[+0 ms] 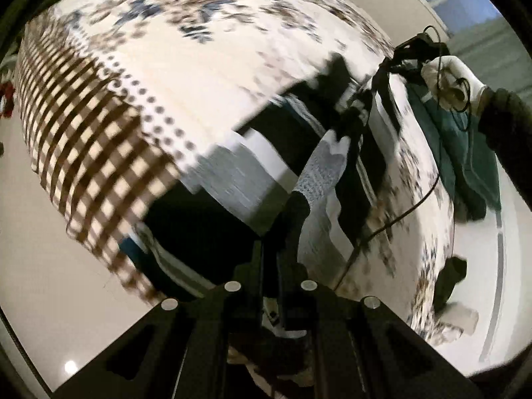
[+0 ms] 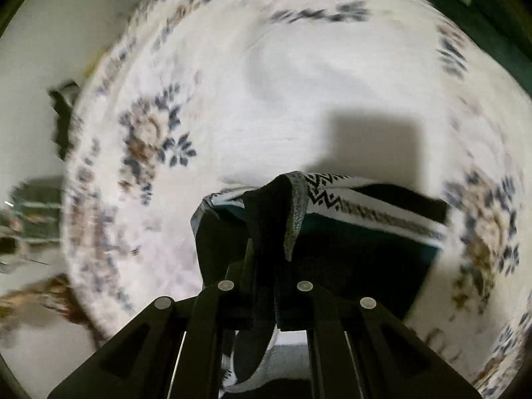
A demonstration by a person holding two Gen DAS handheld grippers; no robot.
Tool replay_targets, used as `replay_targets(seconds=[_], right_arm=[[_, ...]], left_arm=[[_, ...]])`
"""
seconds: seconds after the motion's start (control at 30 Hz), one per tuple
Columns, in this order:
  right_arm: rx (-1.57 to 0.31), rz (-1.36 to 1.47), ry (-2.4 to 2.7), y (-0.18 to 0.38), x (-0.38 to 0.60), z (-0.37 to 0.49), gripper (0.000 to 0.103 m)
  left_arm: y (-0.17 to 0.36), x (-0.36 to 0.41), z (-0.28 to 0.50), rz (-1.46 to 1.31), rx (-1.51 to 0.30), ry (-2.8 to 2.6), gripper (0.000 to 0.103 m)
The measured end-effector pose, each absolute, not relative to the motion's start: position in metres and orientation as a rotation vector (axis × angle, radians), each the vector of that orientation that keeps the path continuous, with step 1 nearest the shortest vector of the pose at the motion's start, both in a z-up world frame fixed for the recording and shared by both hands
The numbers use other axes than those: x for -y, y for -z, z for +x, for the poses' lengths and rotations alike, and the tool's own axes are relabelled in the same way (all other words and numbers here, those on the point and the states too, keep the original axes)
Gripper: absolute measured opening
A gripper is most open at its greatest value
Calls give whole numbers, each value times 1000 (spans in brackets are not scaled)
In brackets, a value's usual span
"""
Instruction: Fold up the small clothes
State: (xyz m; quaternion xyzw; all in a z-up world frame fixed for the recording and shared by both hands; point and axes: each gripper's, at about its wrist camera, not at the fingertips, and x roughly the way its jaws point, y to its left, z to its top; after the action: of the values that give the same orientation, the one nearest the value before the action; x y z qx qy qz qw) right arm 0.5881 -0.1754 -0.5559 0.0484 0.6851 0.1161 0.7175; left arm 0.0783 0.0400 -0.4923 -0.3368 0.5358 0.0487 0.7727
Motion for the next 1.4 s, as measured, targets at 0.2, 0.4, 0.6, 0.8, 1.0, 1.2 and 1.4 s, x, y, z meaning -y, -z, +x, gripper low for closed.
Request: replay_targets(seconds=[0.2, 0.4, 0.6, 0.8, 1.0, 1.2, 1.4], right_arm=[[-1554, 69, -174, 615, 124, 601, 7], [-1630, 412, -330, 614, 151, 572, 47], [-1813, 447, -416, 626, 157, 439, 50], [-1971, 729, -575, 691, 102, 359, 50], [-1700, 623, -545, 625, 173, 362, 50], [-1626, 493, -403, 601, 250, 398, 51], [-1572, 476, -335, 586, 228, 494, 61]], left_arm=[[553, -100, 85, -883, -1182, -152, 6], [577, -137, 63, -875, -1302, -256, 42], [550, -142, 66, -777, -1316, -234, 52], [546, -114, 110, -676, -1337, -121, 55], [567, -77, 146, -515, -1390, -9, 54], [569, -77, 131, -474, -1348, -34, 11], [557, -78, 122, -457, -1309, -18, 9]])
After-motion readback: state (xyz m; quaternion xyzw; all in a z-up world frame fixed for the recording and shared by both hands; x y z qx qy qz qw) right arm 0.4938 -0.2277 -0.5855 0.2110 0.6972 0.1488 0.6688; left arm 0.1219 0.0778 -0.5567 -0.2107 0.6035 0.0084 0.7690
